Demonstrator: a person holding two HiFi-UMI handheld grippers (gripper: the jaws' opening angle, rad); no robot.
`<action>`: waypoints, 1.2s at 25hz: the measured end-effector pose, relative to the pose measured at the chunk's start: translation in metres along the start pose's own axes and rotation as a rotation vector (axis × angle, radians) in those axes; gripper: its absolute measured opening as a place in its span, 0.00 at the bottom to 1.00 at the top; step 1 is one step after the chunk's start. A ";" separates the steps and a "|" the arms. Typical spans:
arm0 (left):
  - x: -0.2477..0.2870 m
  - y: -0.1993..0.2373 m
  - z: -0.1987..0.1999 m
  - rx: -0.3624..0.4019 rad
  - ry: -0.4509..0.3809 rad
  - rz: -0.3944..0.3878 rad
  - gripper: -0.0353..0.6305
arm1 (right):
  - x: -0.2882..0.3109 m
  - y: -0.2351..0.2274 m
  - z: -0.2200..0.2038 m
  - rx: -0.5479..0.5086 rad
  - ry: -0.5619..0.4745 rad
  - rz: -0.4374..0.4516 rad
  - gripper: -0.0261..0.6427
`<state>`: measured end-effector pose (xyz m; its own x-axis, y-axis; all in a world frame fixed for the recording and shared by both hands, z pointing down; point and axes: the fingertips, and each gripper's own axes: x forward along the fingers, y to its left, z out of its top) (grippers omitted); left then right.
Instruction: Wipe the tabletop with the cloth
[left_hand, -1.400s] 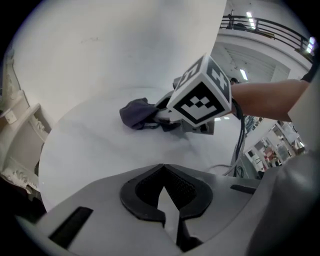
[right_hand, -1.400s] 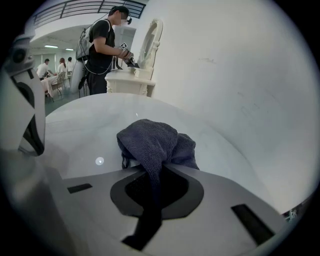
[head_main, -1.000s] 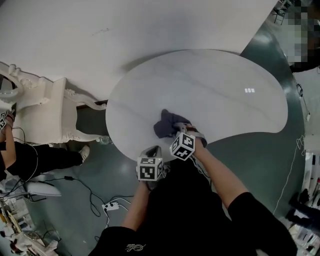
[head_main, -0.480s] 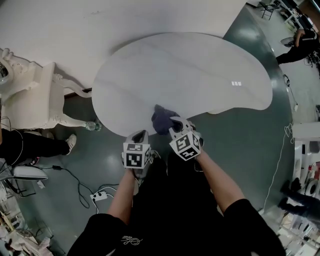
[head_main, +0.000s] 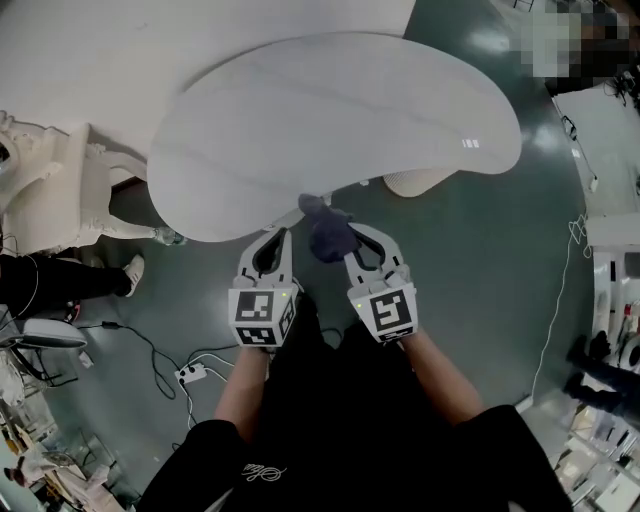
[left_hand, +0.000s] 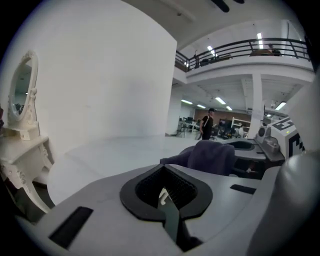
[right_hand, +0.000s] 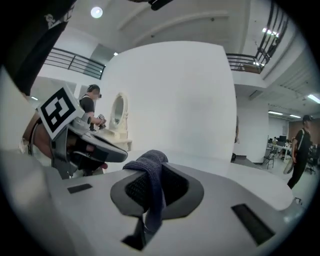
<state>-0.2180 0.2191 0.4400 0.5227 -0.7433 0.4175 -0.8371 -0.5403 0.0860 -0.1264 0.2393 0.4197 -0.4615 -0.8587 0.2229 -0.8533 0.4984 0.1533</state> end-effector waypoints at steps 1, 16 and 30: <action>-0.003 -0.020 0.005 0.000 -0.026 -0.001 0.06 | -0.018 -0.010 0.005 -0.001 -0.030 -0.009 0.06; -0.040 -0.188 0.040 0.173 -0.099 -0.038 0.06 | -0.187 -0.067 0.029 0.094 -0.246 -0.089 0.06; -0.029 -0.245 0.058 0.168 -0.167 -0.087 0.06 | -0.222 -0.102 0.041 0.146 -0.271 -0.179 0.06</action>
<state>-0.0188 0.3496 0.3542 0.6227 -0.7385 0.2587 -0.7565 -0.6526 -0.0422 0.0530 0.3739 0.3154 -0.3328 -0.9410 -0.0615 -0.9430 0.3319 0.0237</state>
